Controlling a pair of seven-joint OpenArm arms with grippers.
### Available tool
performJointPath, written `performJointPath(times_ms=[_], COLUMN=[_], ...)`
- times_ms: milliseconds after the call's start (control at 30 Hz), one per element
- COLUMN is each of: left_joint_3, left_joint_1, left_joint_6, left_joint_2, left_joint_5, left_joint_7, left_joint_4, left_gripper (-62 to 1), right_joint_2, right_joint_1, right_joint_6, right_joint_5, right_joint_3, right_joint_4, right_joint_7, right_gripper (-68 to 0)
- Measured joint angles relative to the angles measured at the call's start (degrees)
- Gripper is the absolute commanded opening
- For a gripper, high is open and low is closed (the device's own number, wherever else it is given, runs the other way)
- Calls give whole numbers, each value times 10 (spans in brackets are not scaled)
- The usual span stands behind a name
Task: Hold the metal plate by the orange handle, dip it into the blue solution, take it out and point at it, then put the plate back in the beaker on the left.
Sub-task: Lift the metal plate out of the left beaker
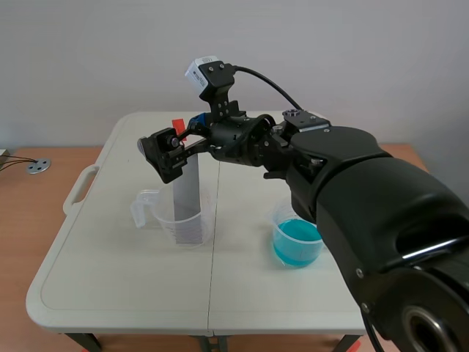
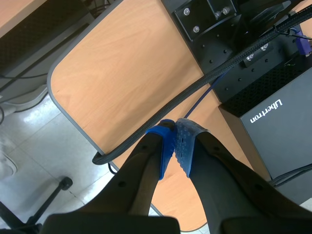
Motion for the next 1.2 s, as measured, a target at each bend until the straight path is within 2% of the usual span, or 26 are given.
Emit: performJointPath(times_ms=[167, 367, 433, 567, 633, 800, 900, 1100, 1200], left_joint_3=[0, 0, 0, 0, 0, 0, 0, 0, 0], left_joint_1=[0, 0, 0, 0, 0, 0, 0, 0, 0], left_joint_6=[0, 0, 0, 0, 0, 0, 0, 0, 0], left_joint_2=[0, 0, 0, 0, 0, 0, 0, 0, 0], left_joint_5=[0, 0, 0, 0, 0, 0, 0, 0, 0], left_joint_7=[0, 0, 0, 0, 0, 0, 0, 0, 0], left_joint_4=[0, 0, 0, 0, 0, 0, 0, 0, 0], left_gripper=[-591, -590, -591, -590, -590, -590, -590, -590, -590], right_joint_2=[0, 0, 0, 0, 0, 0, 0, 0, 0], right_joint_1=[4, 3, 3, 3, 3, 3, 3, 3, 3], right_joint_6=[12, 13, 13, 13, 13, 13, 13, 13, 13], right_joint_5=[1, 12, 14, 26, 34, 67, 89, 92, 92], right_joint_3=[1, 1, 1, 1, 1, 1, 1, 1, 1], right_joint_4=[0, 0, 0, 0, 0, 0, 0, 0, 0], right_joint_7=[2, 4, 3, -2, -6, -41, -52, -55, -61], right_gripper=[-12, -14, -53, -176, -211, -252, -252, -252, -308])
